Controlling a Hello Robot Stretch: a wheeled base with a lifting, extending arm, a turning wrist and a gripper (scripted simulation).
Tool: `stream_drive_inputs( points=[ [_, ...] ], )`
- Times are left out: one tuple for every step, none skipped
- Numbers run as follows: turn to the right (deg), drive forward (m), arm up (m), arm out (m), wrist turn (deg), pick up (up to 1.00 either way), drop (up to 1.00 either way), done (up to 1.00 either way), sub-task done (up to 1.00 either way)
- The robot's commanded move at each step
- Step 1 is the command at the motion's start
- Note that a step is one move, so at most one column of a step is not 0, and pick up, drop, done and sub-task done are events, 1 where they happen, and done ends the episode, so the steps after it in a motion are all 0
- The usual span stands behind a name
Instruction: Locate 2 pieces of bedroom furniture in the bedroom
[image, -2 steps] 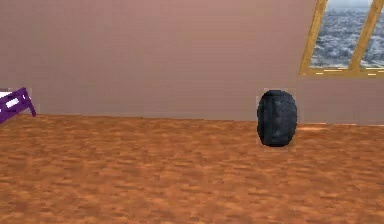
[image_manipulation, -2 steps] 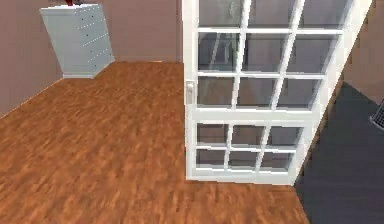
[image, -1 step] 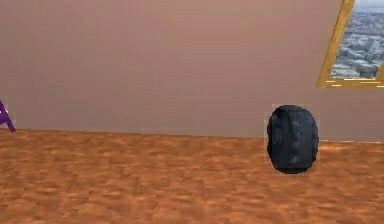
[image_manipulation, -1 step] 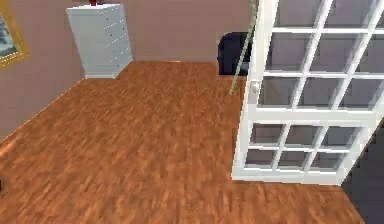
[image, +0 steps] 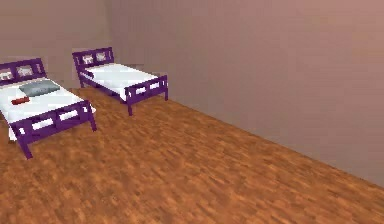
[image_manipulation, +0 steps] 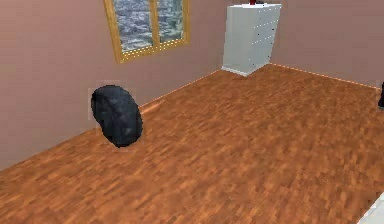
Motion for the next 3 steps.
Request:
stream_drive_inputs(
  points=[
    [0.0,0.45,0.0,0.0,0.0,0.0,0.0,0.0,0.0],
    [-45.0,0.0,0.0,0.0,0.0,0.0,0.0,0.0,0.0],
    [-3.0,0.0,0.0,0.0,0.0,0.0,0.0,0.0,0.0]
  ],
)
